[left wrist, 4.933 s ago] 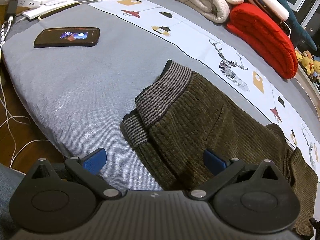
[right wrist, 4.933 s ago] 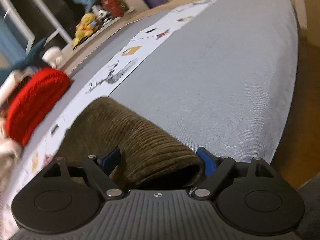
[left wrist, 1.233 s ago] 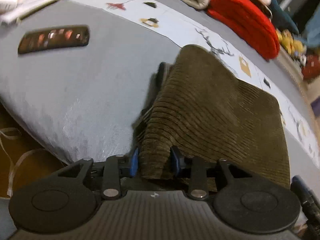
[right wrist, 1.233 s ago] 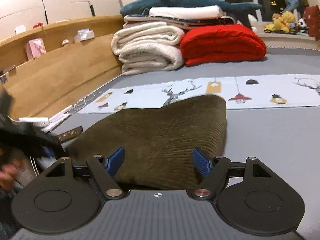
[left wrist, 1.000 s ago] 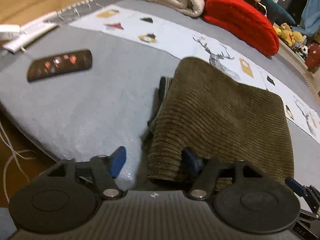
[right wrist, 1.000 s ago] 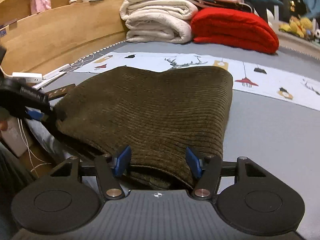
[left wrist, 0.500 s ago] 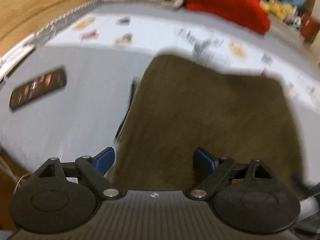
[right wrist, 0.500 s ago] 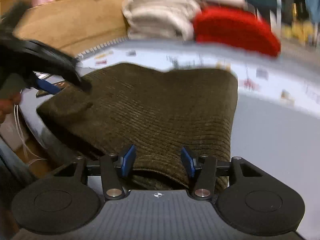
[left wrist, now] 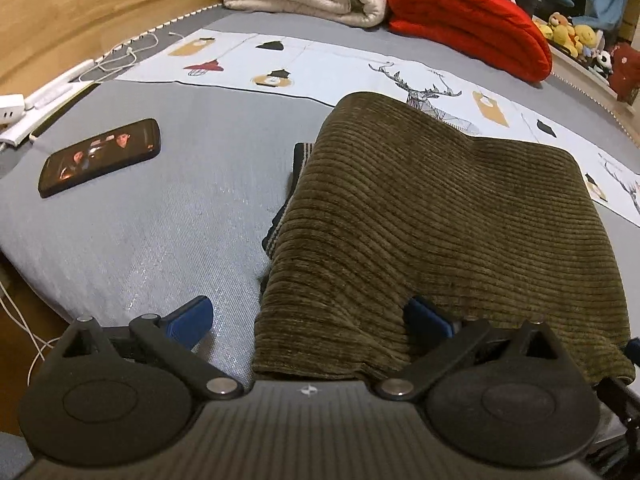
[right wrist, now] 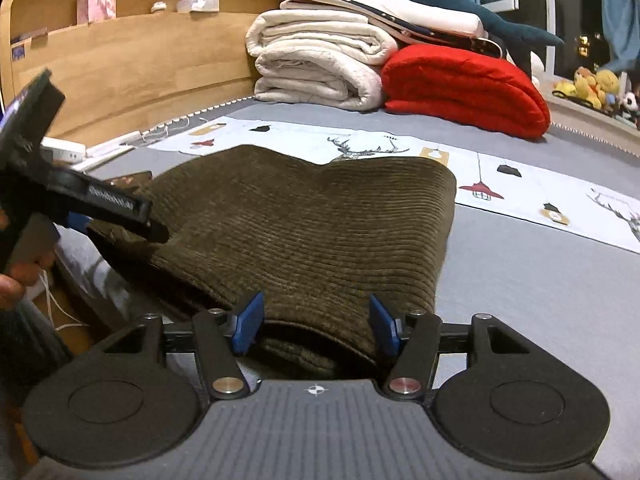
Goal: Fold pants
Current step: 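Lift the gripped pants with both tools and fold them over onto themselves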
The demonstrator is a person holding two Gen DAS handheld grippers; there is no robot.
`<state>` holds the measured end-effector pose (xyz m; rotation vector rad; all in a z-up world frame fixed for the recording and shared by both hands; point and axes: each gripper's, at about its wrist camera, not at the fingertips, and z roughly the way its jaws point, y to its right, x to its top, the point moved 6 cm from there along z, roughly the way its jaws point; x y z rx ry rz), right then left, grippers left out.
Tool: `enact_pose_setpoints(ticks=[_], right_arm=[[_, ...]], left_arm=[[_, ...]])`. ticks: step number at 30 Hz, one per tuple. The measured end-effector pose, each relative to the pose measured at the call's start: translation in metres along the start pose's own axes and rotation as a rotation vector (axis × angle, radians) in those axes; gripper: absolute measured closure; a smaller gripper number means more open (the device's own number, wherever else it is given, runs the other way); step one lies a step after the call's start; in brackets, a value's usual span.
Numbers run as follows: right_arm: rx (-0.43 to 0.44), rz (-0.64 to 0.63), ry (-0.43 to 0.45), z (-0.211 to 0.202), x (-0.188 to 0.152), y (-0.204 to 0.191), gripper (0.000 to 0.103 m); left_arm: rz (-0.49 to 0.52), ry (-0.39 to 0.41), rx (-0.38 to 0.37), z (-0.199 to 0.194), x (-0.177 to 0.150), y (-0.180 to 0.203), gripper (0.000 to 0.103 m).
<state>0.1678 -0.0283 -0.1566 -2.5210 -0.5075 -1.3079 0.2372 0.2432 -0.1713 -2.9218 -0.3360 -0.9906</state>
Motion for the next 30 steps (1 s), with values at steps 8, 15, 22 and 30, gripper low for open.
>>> enact_pose_setpoints(ticks=[8, 15, 22, 30], right_arm=[[-0.066, -0.220, -0.031, 0.015, -0.030, -0.021, 0.028], [-0.052, -0.219, -0.035, 0.012, -0.027, -0.021, 0.026], [-0.008, -0.081, -0.014, -0.012, 0.012, 0.005, 0.028], [-0.043, 0.103, 0.009, 0.007, 0.044, 0.038, 0.027]], left_arm=[[-0.014, 0.007, -0.009, 0.001, -0.003, -0.002, 0.000], [-0.016, 0.004, -0.013, -0.001, -0.003, -0.003, 0.000], [-0.050, 0.025, -0.060, -0.037, 0.012, -0.002, 0.000], [0.023, 0.113, -0.064, -0.025, 0.065, 0.025, 0.000]])
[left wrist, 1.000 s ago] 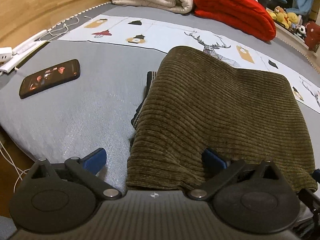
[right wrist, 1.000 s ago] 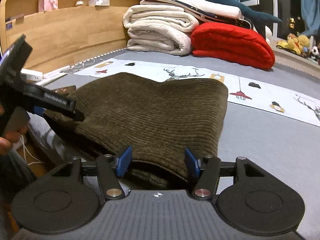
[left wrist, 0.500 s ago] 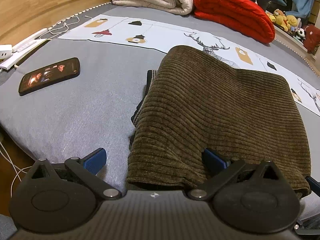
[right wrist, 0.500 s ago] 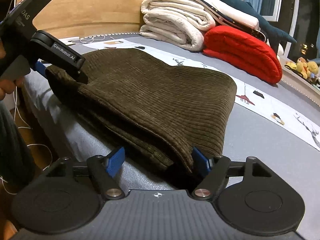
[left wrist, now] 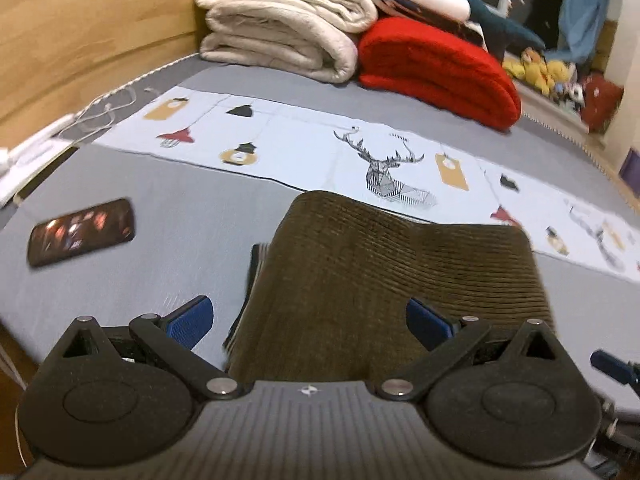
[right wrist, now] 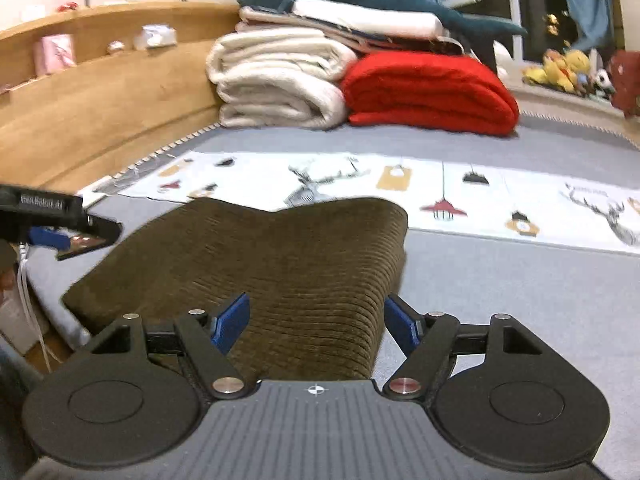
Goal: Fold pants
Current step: 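Lift the gripped pants with both tools and fold them over onto themselves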
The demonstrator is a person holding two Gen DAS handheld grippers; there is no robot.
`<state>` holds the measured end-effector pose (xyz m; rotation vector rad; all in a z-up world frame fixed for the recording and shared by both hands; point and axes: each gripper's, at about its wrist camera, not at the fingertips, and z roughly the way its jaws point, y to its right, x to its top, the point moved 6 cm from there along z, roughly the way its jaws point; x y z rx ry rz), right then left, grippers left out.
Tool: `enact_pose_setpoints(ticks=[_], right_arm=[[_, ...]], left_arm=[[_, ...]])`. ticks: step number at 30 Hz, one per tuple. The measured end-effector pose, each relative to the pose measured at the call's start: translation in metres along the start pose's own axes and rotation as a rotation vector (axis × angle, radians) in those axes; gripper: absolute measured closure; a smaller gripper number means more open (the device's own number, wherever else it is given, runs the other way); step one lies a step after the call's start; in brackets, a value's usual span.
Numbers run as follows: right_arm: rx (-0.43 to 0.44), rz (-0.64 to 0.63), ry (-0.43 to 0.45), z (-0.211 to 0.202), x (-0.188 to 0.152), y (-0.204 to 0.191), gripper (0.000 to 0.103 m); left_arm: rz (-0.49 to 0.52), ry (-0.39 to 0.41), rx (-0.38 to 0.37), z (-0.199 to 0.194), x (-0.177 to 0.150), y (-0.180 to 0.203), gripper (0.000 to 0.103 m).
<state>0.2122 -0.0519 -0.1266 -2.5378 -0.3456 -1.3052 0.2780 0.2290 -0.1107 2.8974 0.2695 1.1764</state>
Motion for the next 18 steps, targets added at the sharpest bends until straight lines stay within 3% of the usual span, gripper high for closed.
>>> enact_pose_setpoints(ticks=[3, 5, 13, 18], right_arm=[[0.013, -0.035, -0.129, 0.030, -0.030, -0.011, 0.025], [0.004, -0.025, -0.078, 0.034, -0.042, -0.011, 0.023], [0.012, 0.022, -0.098, 0.033, -0.034, -0.007, 0.021], [0.052, 0.197, -0.115, 0.025, -0.024, 0.009, 0.021]], left_arm=[[0.035, -0.056, 0.032, 0.038, -0.007, 0.000, 0.000], [0.027, -0.163, 0.049, 0.067, -0.021, -0.003, 0.000], [-0.048, -0.183, 0.002, 0.077, -0.012, -0.014, 0.000], [-0.081, -0.150, 0.022, 0.067, -0.005, -0.028, 0.000]])
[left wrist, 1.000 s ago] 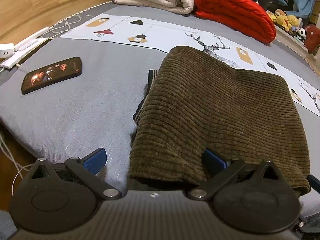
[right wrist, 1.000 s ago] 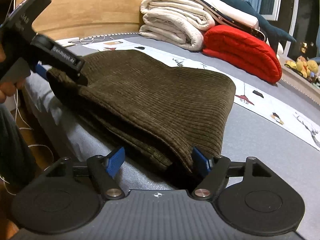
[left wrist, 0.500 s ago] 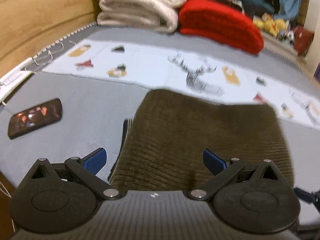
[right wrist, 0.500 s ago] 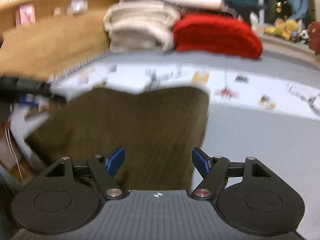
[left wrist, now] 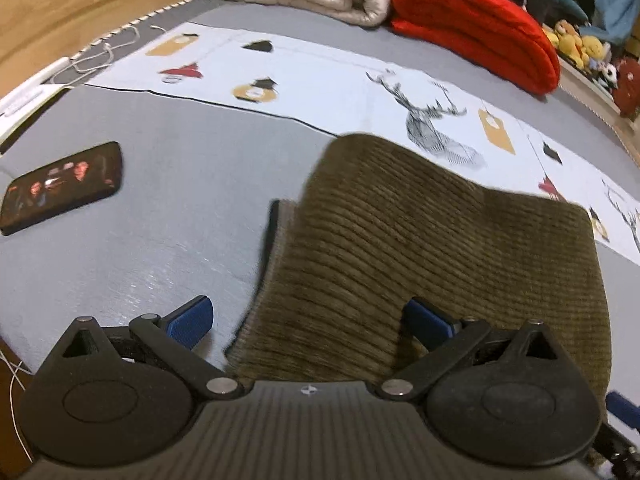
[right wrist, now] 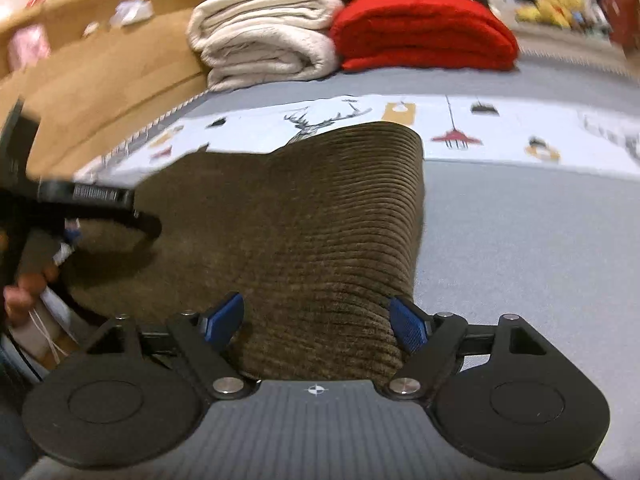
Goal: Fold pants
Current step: 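Lift the gripped pants with both tools and fold them over onto themselves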
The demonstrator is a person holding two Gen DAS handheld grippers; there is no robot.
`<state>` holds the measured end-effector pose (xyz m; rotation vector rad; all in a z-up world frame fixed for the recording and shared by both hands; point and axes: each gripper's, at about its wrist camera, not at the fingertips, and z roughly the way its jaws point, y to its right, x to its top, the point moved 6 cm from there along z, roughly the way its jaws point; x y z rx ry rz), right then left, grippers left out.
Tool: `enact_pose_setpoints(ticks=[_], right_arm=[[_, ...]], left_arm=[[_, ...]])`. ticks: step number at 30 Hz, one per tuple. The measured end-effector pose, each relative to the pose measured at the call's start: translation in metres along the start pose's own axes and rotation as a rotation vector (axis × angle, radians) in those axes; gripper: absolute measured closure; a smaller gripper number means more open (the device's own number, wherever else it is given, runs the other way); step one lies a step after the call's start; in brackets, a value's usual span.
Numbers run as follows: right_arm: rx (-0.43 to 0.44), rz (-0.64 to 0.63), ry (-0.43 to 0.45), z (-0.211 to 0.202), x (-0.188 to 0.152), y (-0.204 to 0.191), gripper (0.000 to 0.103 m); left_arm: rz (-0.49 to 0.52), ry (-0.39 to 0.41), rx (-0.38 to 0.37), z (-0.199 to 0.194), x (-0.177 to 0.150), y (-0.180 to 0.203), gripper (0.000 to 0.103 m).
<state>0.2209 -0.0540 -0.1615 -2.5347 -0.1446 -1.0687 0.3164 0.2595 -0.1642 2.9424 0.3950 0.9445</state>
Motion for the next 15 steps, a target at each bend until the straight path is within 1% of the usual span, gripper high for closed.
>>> enact_pose_setpoints(ticks=[2, 5, 7, 10, 13, 15], right_arm=[[0.017, 0.082, -0.014, -0.002, 0.003, 0.009, 0.021], [0.020, 0.131, -0.003, -0.008, 0.008, 0.012, 0.021], [0.010, 0.104, 0.018, -0.014, 0.011, 0.007, 0.020], [-0.003, 0.027, 0.042, -0.018, 0.015, -0.005, 0.018], [-0.015, -0.057, 0.037, -0.012, 0.014, -0.018, 0.016], [-0.053, -0.113, 0.012, -0.003, 0.007, -0.024, 0.016]], left_arm=[[-0.034, -0.006, -0.017, -0.002, 0.002, -0.006, 0.000], [-0.091, -0.020, -0.044, -0.002, 0.005, -0.016, 0.000], [-0.110, -0.019, -0.046, -0.004, 0.007, -0.021, 0.000], [-0.111, -0.013, -0.041, -0.007, 0.007, -0.022, 0.000], [-0.097, -0.013, -0.045, -0.007, 0.007, -0.018, 0.000], [-0.080, -0.015, -0.044, -0.006, 0.006, -0.015, 0.000]])
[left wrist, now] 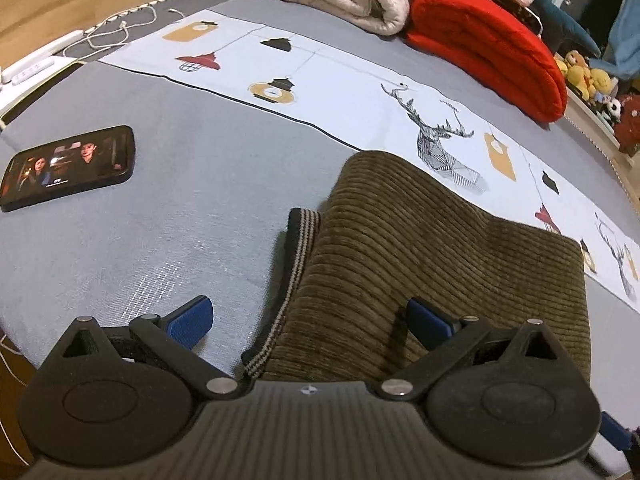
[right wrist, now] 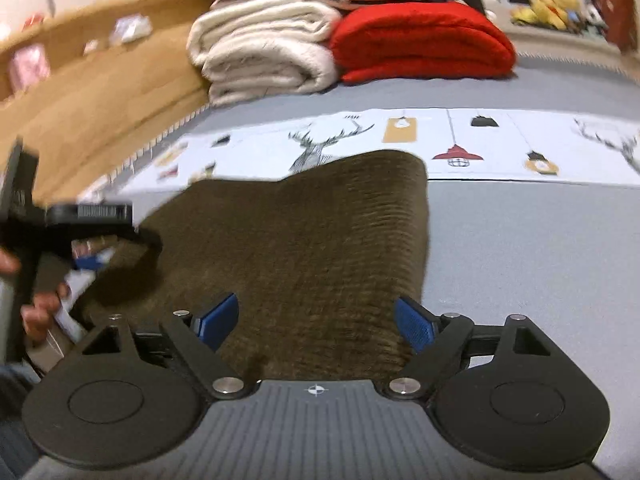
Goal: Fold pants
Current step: 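Lift the gripped pants with both tools and fold them over onto themselves, then lower the folded layer onto the pants with both tools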
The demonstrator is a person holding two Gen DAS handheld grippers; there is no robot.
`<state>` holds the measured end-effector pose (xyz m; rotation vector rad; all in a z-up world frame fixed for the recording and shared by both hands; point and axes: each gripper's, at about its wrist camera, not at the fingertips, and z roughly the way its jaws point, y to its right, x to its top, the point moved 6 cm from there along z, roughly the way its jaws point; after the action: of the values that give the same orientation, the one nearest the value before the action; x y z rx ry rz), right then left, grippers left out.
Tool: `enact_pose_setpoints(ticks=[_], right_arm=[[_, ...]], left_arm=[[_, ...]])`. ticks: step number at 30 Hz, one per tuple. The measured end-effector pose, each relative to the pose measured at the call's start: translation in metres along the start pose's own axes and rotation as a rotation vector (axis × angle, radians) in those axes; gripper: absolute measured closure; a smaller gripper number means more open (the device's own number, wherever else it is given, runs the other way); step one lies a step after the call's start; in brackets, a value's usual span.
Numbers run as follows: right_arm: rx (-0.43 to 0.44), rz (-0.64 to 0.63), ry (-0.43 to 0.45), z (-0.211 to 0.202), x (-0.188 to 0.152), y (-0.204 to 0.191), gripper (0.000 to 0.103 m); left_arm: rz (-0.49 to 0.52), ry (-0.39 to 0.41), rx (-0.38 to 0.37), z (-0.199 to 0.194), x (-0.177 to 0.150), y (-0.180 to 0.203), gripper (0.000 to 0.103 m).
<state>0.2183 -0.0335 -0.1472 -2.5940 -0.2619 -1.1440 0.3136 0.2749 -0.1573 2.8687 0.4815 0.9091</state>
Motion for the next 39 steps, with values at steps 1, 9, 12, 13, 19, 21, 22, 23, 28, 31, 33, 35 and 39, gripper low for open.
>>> enact_pose_setpoints(ticks=[1, 9, 12, 13, 19, 21, 22, 23, 28, 31, 33, 35, 39], right_arm=[[-0.032, -0.038, -0.015, 0.006, -0.007, -0.004, 0.016], [-0.082, -0.093, -0.004, 0.013, -0.015, -0.013, 0.014], [-0.018, -0.066, 0.036, 0.002, -0.005, -0.015, 0.013], [-0.018, -0.087, 0.024, 0.003, -0.007, -0.016, 0.013], [0.020, -0.136, -0.017, 0.006, -0.020, -0.016, 0.012], [0.051, -0.065, -0.002, -0.004, -0.013, -0.003, 0.012], [0.056, -0.017, 0.012, -0.009, -0.007, 0.007, 0.012], [0.058, 0.032, 0.018, -0.012, -0.002, 0.019, 0.011], [0.097, 0.311, -0.067, 0.005, 0.008, 0.077, 0.010], [0.139, 0.441, -0.155, 0.033, 0.005, 0.096, 0.010], [0.151, 0.505, -0.193, 0.052, 0.005, 0.106, 0.010], [0.191, 0.536, -0.206, 0.066, 0.006, 0.107, 0.002], [0.278, 0.485, -0.237, 0.084, 0.014, 0.093, 0.000]], left_arm=[[0.009, -0.001, 0.001, 0.001, -0.001, 0.002, 0.000], [0.020, -0.051, 0.000, 0.012, -0.008, 0.002, 0.000], [0.004, -0.060, -0.012, 0.013, -0.008, -0.001, 0.000], [0.000, -0.061, -0.016, 0.014, -0.008, -0.001, 0.000], [-0.062, -0.132, -0.114, 0.019, -0.011, -0.006, 0.000], [-0.097, -0.160, -0.162, 0.021, -0.012, -0.008, 0.000], [-0.106, -0.162, -0.173, 0.021, -0.011, -0.009, 0.000], [-0.110, -0.163, -0.181, 0.021, -0.008, -0.009, 0.000], [-0.131, -0.187, -0.196, 0.028, 0.003, -0.003, 0.000], [-0.149, -0.228, -0.189, 0.039, 0.007, -0.003, 0.000], [-0.141, -0.245, -0.184, 0.046, 0.011, -0.002, 0.000], [-0.100, -0.271, -0.174, 0.056, 0.014, 0.001, 0.000], [-0.052, -0.326, -0.209, 0.071, 0.023, 0.006, 0.000]])
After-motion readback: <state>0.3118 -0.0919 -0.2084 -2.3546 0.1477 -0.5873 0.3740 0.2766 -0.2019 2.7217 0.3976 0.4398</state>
